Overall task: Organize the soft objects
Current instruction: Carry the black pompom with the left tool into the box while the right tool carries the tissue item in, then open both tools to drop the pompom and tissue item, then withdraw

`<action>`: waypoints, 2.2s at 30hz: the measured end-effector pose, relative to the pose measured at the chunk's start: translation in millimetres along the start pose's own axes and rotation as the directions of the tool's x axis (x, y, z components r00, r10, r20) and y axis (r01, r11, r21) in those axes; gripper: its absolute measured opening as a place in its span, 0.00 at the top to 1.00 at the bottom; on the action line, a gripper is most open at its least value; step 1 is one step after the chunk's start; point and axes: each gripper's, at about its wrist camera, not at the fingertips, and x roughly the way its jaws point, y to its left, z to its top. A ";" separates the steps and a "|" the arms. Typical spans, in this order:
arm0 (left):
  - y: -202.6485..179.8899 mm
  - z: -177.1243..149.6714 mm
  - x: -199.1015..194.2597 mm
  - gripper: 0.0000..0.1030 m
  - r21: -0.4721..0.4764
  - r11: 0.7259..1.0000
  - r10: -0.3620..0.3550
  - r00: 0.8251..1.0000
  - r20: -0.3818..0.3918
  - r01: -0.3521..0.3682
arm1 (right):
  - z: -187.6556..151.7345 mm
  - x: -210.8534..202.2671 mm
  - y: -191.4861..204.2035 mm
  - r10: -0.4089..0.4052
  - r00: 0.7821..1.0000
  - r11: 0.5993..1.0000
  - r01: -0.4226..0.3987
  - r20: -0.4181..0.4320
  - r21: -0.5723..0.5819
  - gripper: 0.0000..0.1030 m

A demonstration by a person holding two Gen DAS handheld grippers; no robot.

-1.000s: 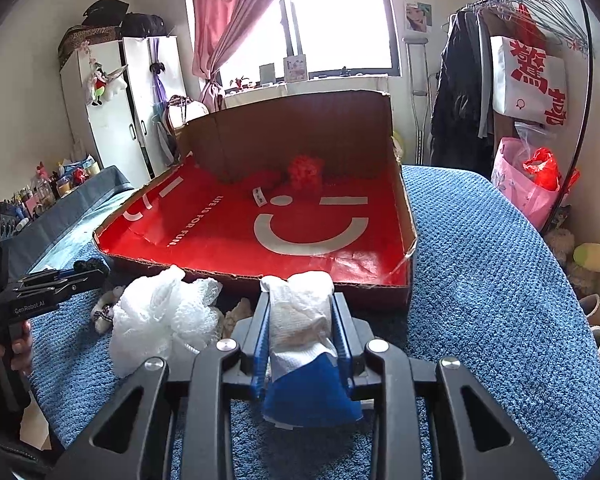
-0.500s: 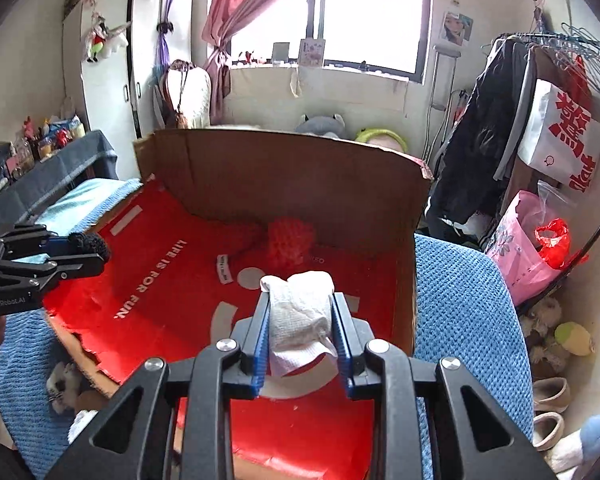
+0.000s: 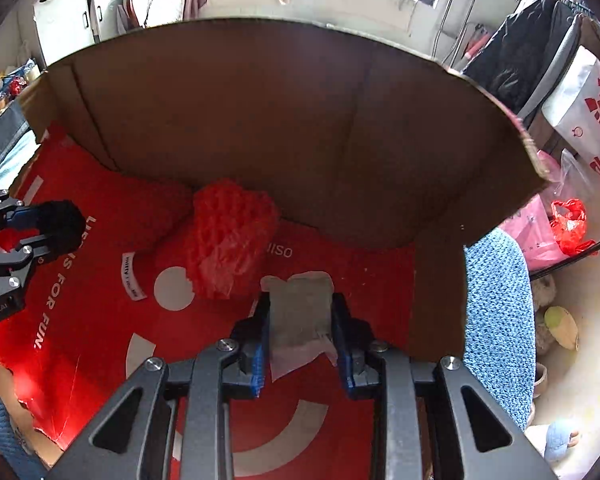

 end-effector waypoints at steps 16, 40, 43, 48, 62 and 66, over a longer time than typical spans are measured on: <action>-8.0 19.5 30.1 0.71 0.003 1.000 0.016 0.998 -0.053 -0.016 | 15.6 31.0 0.0 -0.045 0.996 0.999 0.044 -0.083 -0.012 0.70; -14.0 11.5 33.1 0.39 0.033 0.999 0.039 0.999 -0.011 -0.039 | 14.2 34.9 -1.5 -0.039 0.996 0.999 0.037 -0.085 -0.017 0.53; -14.2 10.7 31.5 0.39 0.032 0.999 0.026 1.000 0.009 -0.026 | 13.3 33.5 0.4 -0.045 0.995 0.999 0.043 -0.084 -0.029 0.49; -11.3 9.4 23.3 0.39 0.029 0.999 0.034 0.999 0.015 -0.035 | 10.7 25.9 4.4 -0.051 0.996 0.998 0.049 -0.080 -0.035 0.46; -19.6 -21.7 -50.5 0.26 -0.023 1.000 0.003 0.989 0.149 0.000 | -3.9 -46.2 10.0 -0.064 0.997 0.998 0.065 0.033 -0.017 0.34; -22.2 -39.2 -86.3 0.24 -0.048 0.998 -0.021 0.974 0.225 0.032 | -7.4 -78.8 13.1 -0.045 0.992 0.999 0.046 0.115 0.001 0.21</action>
